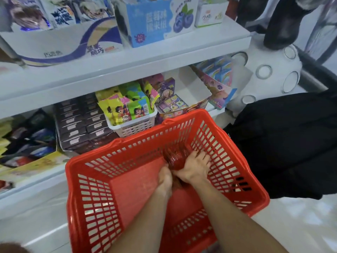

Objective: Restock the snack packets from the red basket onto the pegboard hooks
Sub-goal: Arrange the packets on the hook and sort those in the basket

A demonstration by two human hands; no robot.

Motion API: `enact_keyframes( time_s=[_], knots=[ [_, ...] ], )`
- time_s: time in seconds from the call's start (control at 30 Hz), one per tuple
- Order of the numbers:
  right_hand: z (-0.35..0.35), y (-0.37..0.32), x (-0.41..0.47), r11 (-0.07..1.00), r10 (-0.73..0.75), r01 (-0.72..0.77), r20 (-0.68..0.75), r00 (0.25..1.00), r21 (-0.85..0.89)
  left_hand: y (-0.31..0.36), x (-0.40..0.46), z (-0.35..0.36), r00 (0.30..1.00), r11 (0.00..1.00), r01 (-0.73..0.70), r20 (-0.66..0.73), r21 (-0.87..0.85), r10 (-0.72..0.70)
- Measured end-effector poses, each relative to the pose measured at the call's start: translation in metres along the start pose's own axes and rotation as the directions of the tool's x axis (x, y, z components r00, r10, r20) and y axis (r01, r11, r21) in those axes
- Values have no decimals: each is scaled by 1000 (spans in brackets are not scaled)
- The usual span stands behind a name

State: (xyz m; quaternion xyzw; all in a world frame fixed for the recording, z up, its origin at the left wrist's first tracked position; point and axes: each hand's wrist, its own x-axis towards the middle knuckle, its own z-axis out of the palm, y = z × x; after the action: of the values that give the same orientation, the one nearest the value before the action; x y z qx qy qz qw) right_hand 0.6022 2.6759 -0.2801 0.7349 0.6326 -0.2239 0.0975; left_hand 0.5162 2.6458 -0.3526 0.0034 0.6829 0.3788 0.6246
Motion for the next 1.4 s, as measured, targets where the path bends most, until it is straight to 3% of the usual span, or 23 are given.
enact_keyframes(
  time_s=[0.1, 0.3, 0.47, 0.6, 0.8, 1.0, 1.13, 1.27, 1.4],
  knots=[
    [5, -7, 0, 995, -7, 0, 69, 998, 96, 4, -13, -3, 997, 999, 29, 72, -24, -27],
    [9, -11, 5, 999, -4, 2, 52, 999, 51, 3, -12, -14, 994, 998, 33, 107, -60, -26],
    [20, 4, -5, 982, -148, 112, -252, 956, -152, 4, -6, -9, 988, 986, -123, 110, 114, 111],
    [27, 17, -7, 952, -245, 158, -344, 906, -262, 8, 1, 0, 984, 943, -174, 86, 285, 155],
    [29, 19, -8, 947, -246, 190, -203, 948, -259, 8, 3, 6, 986, 928, -166, 63, 332, 153],
    [24, 16, -13, 953, -282, 257, -160, 946, -161, 12, -7, 4, 983, 943, -183, 74, 278, 169],
    [27, 9, -15, 959, -283, 281, -57, 957, -29, 15, -18, 0, 976, 933, -213, 100, 289, 192],
    [32, -8, -13, 981, -190, 185, -102, 976, -52, 12, -19, -4, 968, 927, -226, 171, 298, 181],
    [33, -19, -4, 989, -137, 127, -155, 978, -70, 11, -19, -4, 958, 971, -192, 242, 142, 154]
  ],
)
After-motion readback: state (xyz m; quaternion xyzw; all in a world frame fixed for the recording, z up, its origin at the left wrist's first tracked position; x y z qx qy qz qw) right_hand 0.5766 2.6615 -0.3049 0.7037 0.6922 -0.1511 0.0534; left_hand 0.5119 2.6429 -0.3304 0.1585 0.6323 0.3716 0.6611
